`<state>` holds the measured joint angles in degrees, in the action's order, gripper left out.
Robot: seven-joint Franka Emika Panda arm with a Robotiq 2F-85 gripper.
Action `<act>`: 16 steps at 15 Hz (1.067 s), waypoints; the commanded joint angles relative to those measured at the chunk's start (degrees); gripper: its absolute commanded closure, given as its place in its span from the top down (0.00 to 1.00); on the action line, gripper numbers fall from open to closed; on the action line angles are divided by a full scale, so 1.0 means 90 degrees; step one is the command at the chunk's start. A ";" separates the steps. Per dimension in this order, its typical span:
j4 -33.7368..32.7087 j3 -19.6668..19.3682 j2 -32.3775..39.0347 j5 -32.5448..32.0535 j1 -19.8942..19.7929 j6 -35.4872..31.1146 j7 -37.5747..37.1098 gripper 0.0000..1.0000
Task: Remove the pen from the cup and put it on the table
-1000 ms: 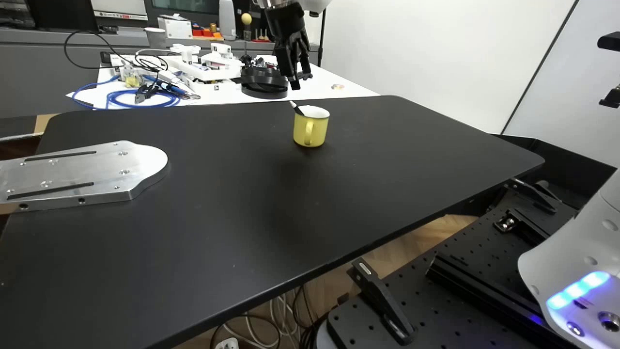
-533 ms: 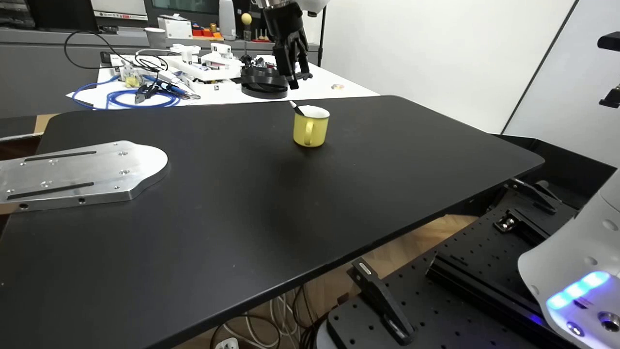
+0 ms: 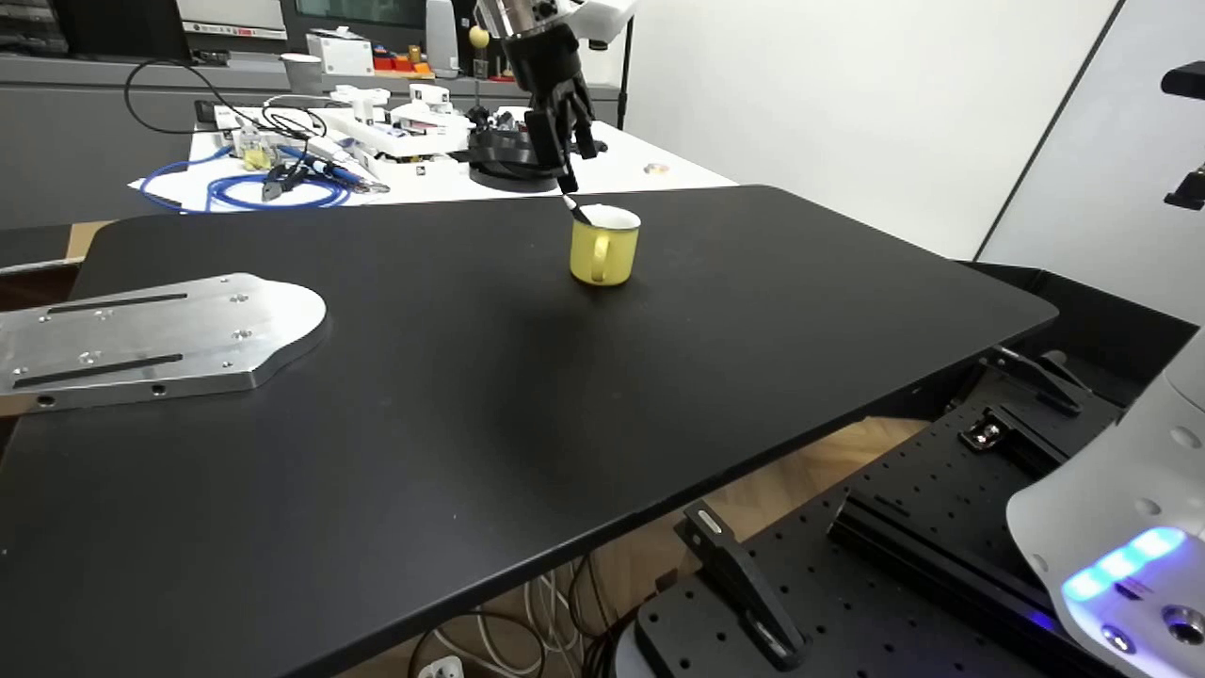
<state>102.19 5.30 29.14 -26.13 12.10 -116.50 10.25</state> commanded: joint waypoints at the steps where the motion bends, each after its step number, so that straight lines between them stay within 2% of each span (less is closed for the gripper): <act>1: -0.0186 -0.0068 0.0161 -0.0199 0.0188 0.0261 -0.0241 1.00; 12: -0.0214 -0.0140 0.0357 -0.0537 0.0238 0.0100 -0.0266 1.00; 13: -0.0222 -0.0137 0.0380 -0.0544 0.0237 0.0068 -0.0276 0.75; 14: -0.0229 -0.0139 0.0400 -0.0575 0.0243 0.0038 -0.0285 0.74; 16: -0.0242 -0.0139 0.0435 -0.0620 0.0260 -0.0013 -0.0319 0.59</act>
<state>101.85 4.68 31.69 -30.47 13.53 -116.51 9.45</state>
